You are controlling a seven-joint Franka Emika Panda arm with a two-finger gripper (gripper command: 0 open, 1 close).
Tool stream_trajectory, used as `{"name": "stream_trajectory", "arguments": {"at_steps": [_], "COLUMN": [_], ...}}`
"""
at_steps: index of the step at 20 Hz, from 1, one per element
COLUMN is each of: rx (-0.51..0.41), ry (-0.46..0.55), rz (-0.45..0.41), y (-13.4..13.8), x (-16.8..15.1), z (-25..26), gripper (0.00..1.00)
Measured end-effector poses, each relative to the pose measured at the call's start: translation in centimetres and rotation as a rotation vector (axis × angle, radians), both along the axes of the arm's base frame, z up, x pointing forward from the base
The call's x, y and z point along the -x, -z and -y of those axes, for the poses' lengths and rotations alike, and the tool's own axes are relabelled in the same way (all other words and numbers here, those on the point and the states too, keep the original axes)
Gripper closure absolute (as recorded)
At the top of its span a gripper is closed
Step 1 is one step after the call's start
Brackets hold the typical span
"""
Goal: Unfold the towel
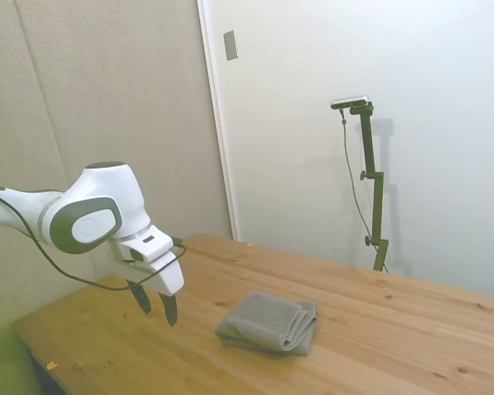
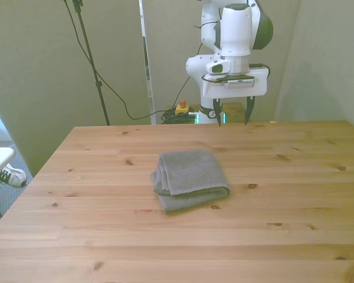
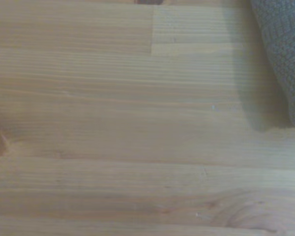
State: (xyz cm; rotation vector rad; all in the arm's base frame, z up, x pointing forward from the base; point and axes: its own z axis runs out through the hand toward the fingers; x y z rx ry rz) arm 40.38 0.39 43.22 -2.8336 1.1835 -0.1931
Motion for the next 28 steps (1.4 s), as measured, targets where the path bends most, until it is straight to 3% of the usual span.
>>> {"name": "stream_trajectory", "arguments": {"at_steps": [4,10,16,21,28], "rx": [-0.01,-0.047,-0.108,-0.238,-0.387], "ry": [0.048,0.211,0.308,0.288,0.221], "rz": [0.005,0.035,0.032,0.063,0.13], "y": [-0.2,-2.1,-0.4,2.8,4.6], "x": [-0.9,-4.7,-4.7,-4.8,-6.0], "z": [1.4,14.0,26.7,32.2,33.6], "gripper": [0.0,0.0,0.0,0.0,0.0]}}
